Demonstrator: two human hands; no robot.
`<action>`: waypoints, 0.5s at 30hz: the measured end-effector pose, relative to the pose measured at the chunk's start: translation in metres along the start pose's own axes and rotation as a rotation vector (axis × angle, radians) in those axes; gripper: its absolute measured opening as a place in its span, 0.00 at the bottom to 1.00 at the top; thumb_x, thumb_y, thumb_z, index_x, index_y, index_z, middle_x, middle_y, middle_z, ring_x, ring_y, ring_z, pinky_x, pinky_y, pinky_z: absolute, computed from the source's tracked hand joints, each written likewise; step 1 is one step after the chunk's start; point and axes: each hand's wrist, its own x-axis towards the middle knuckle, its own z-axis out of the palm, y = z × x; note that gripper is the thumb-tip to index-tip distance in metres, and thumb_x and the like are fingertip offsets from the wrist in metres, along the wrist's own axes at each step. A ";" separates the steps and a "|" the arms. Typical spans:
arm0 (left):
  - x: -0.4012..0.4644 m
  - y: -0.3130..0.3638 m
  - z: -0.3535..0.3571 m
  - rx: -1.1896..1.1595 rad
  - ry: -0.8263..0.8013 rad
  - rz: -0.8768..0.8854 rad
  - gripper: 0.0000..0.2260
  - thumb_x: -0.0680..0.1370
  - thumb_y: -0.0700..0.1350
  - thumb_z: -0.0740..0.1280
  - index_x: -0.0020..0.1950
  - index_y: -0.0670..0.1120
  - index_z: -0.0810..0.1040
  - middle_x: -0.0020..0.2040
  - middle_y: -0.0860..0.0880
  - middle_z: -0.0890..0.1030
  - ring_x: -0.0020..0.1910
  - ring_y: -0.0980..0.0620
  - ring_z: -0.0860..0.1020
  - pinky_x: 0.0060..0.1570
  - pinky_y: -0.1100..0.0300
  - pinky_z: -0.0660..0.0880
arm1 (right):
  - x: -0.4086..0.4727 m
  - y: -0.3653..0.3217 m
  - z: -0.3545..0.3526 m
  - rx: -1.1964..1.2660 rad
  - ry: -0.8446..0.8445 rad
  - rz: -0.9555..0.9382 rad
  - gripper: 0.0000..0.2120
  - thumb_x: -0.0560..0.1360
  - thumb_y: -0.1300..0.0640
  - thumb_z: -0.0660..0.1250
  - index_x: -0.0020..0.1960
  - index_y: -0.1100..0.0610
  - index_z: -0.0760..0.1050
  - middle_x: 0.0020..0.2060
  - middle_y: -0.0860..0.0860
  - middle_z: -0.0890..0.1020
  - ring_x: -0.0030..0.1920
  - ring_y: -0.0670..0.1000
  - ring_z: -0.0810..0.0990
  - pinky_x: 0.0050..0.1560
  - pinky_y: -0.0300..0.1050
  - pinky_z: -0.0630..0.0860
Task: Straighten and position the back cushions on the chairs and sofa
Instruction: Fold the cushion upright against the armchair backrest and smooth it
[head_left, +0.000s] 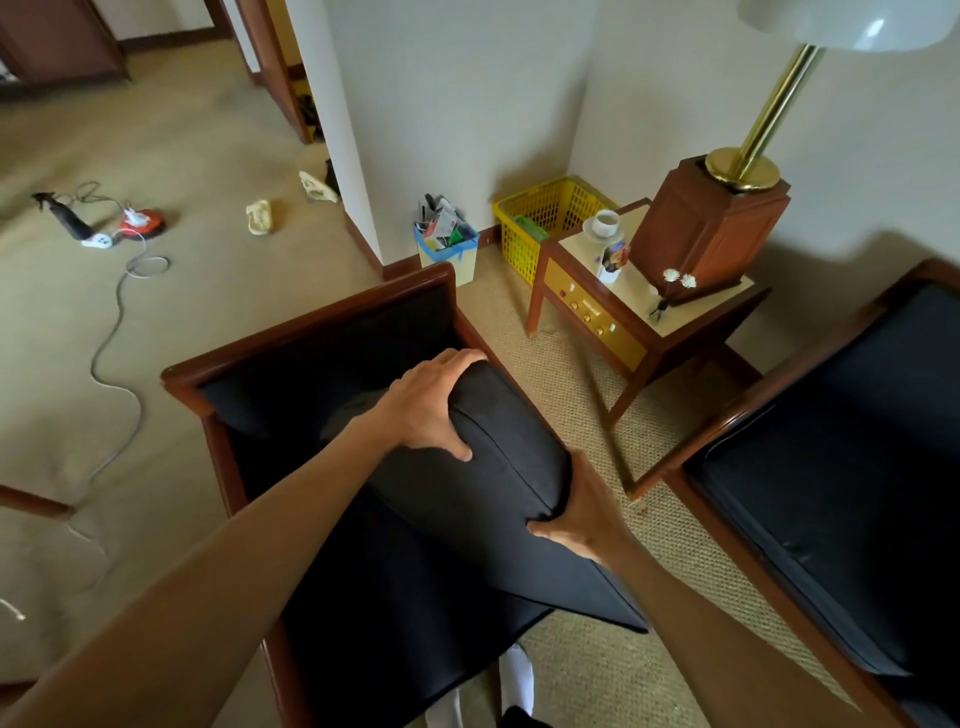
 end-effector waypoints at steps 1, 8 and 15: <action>0.000 -0.002 -0.004 -0.010 0.012 -0.009 0.52 0.56 0.59 0.81 0.74 0.56 0.57 0.71 0.53 0.66 0.69 0.46 0.68 0.65 0.37 0.69 | 0.003 -0.003 -0.001 -0.010 0.011 -0.007 0.46 0.50 0.35 0.76 0.62 0.48 0.62 0.54 0.44 0.75 0.52 0.52 0.78 0.50 0.56 0.78; -0.070 -0.073 -0.012 -0.123 0.142 -0.268 0.45 0.53 0.59 0.79 0.65 0.62 0.62 0.58 0.58 0.74 0.58 0.51 0.75 0.56 0.41 0.74 | 0.029 -0.060 0.020 -0.185 -0.071 -0.227 0.40 0.55 0.39 0.74 0.62 0.52 0.66 0.51 0.47 0.78 0.52 0.53 0.78 0.53 0.54 0.77; -0.158 -0.128 0.067 -0.111 -0.001 -0.721 0.44 0.51 0.52 0.78 0.64 0.55 0.64 0.58 0.54 0.74 0.54 0.46 0.78 0.49 0.48 0.78 | 0.037 -0.091 0.087 -0.447 -0.288 -0.454 0.42 0.59 0.43 0.75 0.69 0.53 0.64 0.60 0.49 0.74 0.61 0.55 0.72 0.61 0.59 0.70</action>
